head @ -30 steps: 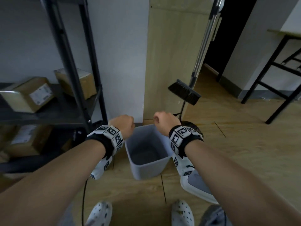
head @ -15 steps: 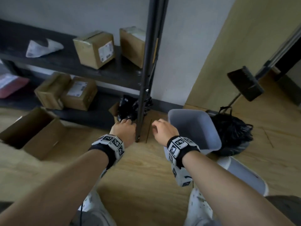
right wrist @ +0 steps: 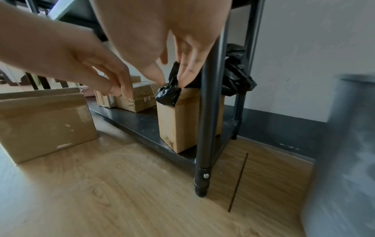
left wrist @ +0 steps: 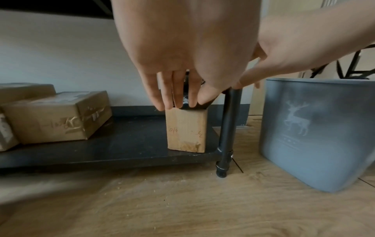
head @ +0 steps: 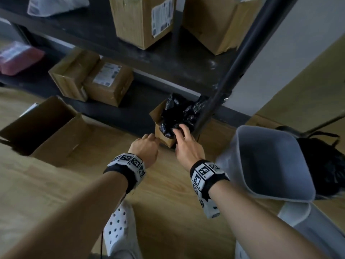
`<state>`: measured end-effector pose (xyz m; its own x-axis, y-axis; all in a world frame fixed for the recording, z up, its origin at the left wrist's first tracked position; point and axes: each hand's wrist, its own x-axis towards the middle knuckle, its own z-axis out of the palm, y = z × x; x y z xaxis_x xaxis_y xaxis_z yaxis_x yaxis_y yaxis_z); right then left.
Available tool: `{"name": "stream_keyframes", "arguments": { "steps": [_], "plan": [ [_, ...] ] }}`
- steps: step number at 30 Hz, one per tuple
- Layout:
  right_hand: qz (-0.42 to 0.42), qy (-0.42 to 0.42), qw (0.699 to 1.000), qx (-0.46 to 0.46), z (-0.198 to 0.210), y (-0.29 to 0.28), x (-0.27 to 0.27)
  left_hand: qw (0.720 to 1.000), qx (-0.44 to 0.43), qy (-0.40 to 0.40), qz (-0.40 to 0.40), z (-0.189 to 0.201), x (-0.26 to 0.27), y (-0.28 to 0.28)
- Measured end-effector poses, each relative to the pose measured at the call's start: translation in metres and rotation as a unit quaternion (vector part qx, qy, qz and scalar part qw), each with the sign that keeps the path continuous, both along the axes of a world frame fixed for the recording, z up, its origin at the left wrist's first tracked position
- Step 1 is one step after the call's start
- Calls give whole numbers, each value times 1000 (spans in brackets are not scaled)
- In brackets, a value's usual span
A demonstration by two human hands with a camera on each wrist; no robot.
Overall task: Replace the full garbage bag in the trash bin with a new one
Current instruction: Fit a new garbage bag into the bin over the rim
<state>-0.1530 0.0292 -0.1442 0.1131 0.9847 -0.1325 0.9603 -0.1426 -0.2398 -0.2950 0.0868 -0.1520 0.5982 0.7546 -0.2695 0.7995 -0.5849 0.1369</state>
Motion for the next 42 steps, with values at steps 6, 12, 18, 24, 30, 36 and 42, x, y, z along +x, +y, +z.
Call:
{"name": "stream_keyframes", "arguments": {
  "steps": [6,12,18,24,30,36,42],
  "plan": [
    [-62,-34,997,-29,-5,33,-3,998,-39,-37,21,-19,3,19],
    [-20,-57,997,39,10,39,-3,998,-45,-41,33,-7,2,22],
    [-27,48,988,143,46,39,-2,995,-33,-62,69,25,-4,21],
    [13,119,963,241,74,30,-5,983,-19,-132,124,43,-4,16],
    [46,129,969,206,73,-12,-11,967,-64,-236,77,45,-5,2],
    [29,103,985,133,65,-41,-9,964,-64,-248,69,42,6,-8],
    [-48,45,994,86,70,-18,4,965,-69,-232,105,42,-14,-6]
  ]
}}
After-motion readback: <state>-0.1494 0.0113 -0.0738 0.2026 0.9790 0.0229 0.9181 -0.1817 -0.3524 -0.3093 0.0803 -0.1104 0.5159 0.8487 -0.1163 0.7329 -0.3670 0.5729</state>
